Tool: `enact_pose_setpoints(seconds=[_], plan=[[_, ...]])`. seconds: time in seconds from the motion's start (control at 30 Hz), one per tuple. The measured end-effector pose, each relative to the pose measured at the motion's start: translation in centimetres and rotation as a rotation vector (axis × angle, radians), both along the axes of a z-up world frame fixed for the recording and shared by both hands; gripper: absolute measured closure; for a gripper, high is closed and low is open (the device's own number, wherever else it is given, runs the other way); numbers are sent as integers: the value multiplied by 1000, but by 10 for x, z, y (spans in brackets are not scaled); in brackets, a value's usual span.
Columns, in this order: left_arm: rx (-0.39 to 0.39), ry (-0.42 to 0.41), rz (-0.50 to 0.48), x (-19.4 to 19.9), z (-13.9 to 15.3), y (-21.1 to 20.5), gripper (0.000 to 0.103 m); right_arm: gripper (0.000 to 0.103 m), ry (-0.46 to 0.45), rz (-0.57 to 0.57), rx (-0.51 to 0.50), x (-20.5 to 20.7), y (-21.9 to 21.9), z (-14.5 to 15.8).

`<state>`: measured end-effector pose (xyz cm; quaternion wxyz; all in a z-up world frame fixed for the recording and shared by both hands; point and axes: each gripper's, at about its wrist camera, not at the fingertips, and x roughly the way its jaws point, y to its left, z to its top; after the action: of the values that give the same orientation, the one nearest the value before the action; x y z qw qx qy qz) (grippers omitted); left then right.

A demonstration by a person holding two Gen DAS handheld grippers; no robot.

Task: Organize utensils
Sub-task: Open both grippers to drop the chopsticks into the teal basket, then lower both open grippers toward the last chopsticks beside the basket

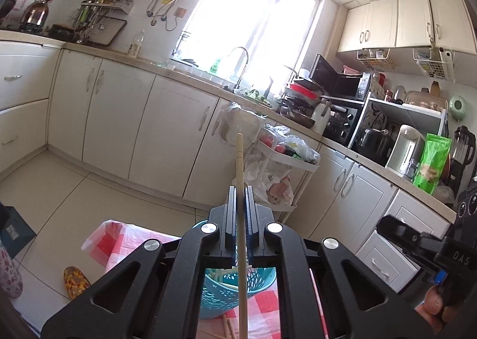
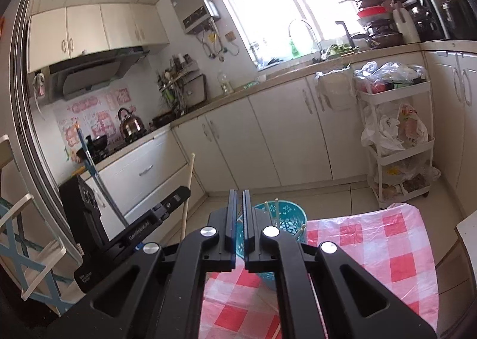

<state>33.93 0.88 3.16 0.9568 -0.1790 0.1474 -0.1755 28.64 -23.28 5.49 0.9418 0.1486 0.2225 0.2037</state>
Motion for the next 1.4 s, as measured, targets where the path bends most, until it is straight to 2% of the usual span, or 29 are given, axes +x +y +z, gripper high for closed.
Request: enact_pose_setpoints(seconds=[0.07, 0.13, 0.3, 0.37, 0.43, 0.5, 0.53, 0.57, 0.63, 0.73, 0.83, 1.0, 1.2, 1.4], plan=[[2, 0, 2, -2, -3, 2, 98, 99, 56, 14, -45, 3, 4, -13], [3, 11, 1, -5, -8, 3, 98, 99, 171, 49, -36, 4, 4, -43], [9, 52, -16, -8, -25, 2, 98, 99, 580, 84, 110, -14, -3, -169], [12, 67, -22, -9, -31, 1, 98, 99, 689, 69, 165, -20, -5, -208], [16, 77, -25, -9, -36, 1, 98, 99, 749, 15, 201, -20, -12, -231], [18, 81, -25, -11, -39, 1, 98, 98, 775, -45, 232, -15, -22, -241], [19, 83, -25, -11, -40, 3, 98, 94, 776, -72, 243, -12, -27, -243], [20, 85, -24, -11, -41, 4, 98, 80, 769, -98, 243, -10, -31, -242], [18, 90, -24, -11, -45, 6, 98, 65, 734, -135, 229, -5, -37, -238], [15, 102, -23, -10, -50, 7, 98, 65, 712, -177, 198, 9, -43, -236], [16, 106, -25, -10, -53, 6, 98, 64, 658, -216, 95, 22, -42, -226], [21, 121, -35, -5, -59, 6, 98, 59, 615, -214, 38, 28, -38, -221], [4, 131, -24, 0, -61, 12, 98, 59, 669, -226, 120, 35, -46, -234], [-51, 77, -32, -1, -34, 16, 98, 59, 657, -219, 130, 31, -47, -234]])
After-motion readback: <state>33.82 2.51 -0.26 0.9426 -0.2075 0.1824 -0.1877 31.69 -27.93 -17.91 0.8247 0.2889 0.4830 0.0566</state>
